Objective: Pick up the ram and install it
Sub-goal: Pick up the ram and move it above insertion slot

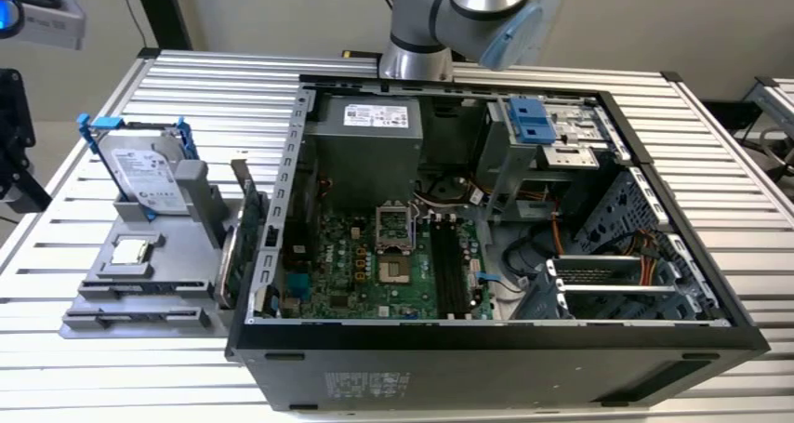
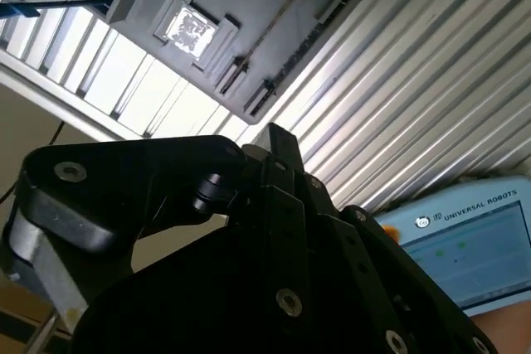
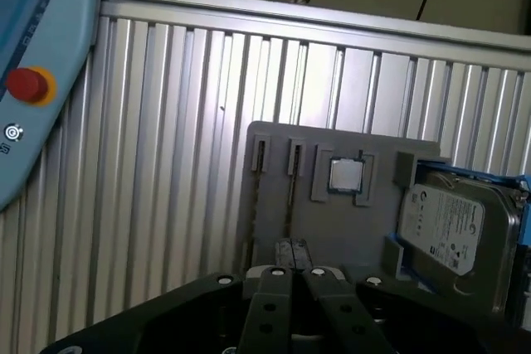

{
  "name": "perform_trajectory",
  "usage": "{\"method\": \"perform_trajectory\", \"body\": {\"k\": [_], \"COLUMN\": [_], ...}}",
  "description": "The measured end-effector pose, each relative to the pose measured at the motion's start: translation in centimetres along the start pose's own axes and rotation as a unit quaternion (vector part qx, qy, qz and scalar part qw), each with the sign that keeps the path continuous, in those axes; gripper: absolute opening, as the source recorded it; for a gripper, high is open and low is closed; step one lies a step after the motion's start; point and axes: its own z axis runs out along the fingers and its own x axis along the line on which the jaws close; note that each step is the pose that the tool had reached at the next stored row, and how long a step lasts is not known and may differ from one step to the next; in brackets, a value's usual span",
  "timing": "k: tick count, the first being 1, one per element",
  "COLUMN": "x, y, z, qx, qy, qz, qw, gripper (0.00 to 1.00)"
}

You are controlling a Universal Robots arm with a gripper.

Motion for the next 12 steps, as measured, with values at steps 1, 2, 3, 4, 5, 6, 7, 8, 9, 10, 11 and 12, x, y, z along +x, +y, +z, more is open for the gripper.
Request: {"method": "perform_trajectory", "body": {"k": [1,2,3,4,5,6,7,8,9,10,11,12], "x": [0.00,0.00,0.00,0.00,0.00,0.00,0.00,0.00,0.00,0.00,0.00,0.00], "y": [0.00,0.00,0.00,0.00,0.00,0.00,0.00,0.00,0.00,0.00,0.00,0.00], "z": [0.00,0.00,0.00,0.00,0.00,0.01,0.00,0.00,0.01,0.00,0.00,0.00], "qx": [-0.0001,-0.0001,-0.0001,-0.0001,-0.0001,-0.0001,-0.0001,-0.0001,-0.0001,-0.0001,-0.0001,-0.0001], "qy": [0.0000,0.0000,0.0000,0.0000,0.0000,0.0000,0.0000,0.0000,0.0000,0.0000,0.0000,0.0000], "qz": [-0.002,-0.003,-0.003,-0.003,-0.003,-0.003,-0.004,-0.004,-0.004,-0.004,-0.004,-0.004], "qw": [1.00000,0.99999,0.99999,0.99999,0.99999,0.99999,0.99999,0.99999,0.99999,0.99999,0.99999,0.99999], "gripper": [0.00,0.00,0.00,0.00,0.00,0.00,0.00,1.00,1.00,1.00,1.00,1.00]}}
